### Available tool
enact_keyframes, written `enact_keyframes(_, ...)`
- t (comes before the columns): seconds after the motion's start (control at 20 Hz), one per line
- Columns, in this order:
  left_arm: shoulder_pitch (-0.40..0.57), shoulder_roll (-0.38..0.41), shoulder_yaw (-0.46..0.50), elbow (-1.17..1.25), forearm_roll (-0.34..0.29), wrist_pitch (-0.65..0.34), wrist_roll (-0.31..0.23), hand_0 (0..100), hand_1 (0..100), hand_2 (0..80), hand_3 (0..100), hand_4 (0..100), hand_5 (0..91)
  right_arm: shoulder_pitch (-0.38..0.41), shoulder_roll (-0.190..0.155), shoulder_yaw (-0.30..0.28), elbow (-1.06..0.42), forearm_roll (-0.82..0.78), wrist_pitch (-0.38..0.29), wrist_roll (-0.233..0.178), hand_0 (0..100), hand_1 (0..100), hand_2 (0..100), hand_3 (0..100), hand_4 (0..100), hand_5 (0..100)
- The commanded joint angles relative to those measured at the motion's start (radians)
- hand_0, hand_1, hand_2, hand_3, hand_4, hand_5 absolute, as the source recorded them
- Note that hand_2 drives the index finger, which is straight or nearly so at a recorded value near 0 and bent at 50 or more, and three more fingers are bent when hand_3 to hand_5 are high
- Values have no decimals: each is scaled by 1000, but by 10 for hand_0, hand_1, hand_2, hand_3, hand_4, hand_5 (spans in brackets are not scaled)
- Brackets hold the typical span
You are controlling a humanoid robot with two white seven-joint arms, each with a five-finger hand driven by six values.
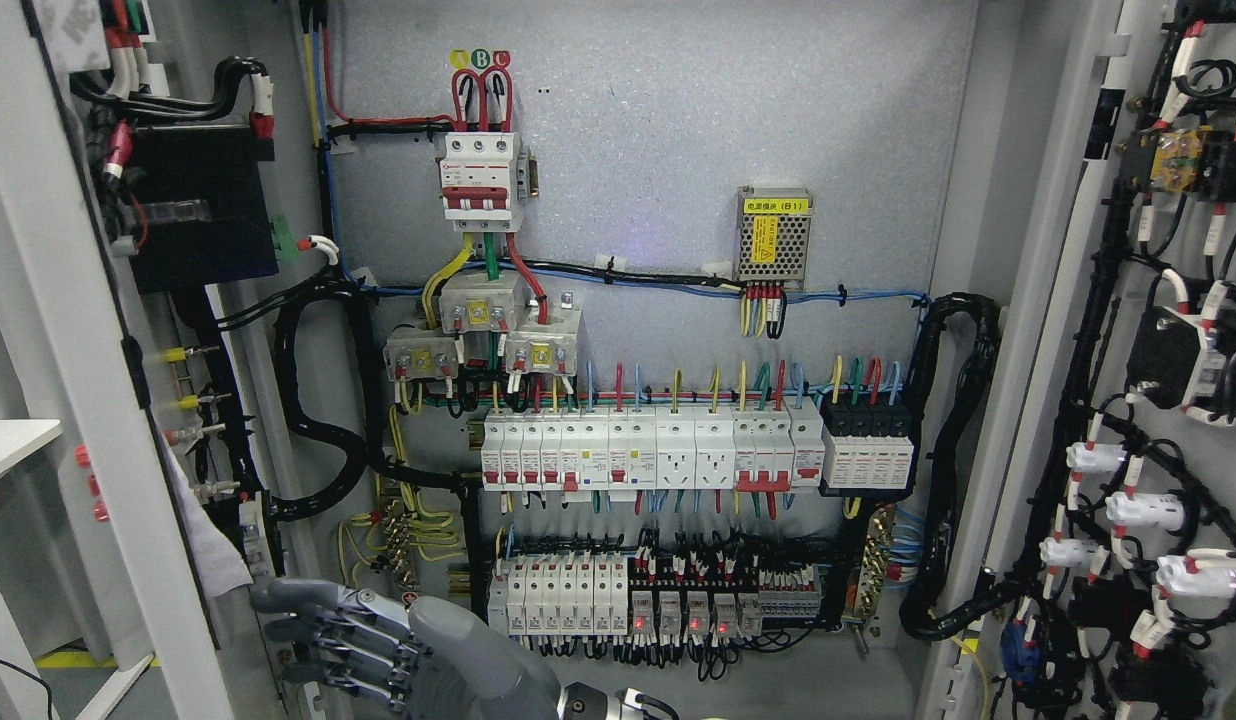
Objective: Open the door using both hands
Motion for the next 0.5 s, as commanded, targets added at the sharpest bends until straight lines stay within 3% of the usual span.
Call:
enact_keyframes(0.0, -23, 18, 0, -26, 0, 5, 0, 296, 0, 27, 28, 37, 0, -11, 0, 65, 15, -2, 0, -3, 218, 0, 0, 0, 0, 0)
enact_keyframes(0.45, -21, 23, 17, -25, 0, 5, 0, 296, 0, 27, 28, 36, 0, -50, 0, 123, 34, -3, 2, -11, 218, 0, 0, 0, 0, 0)
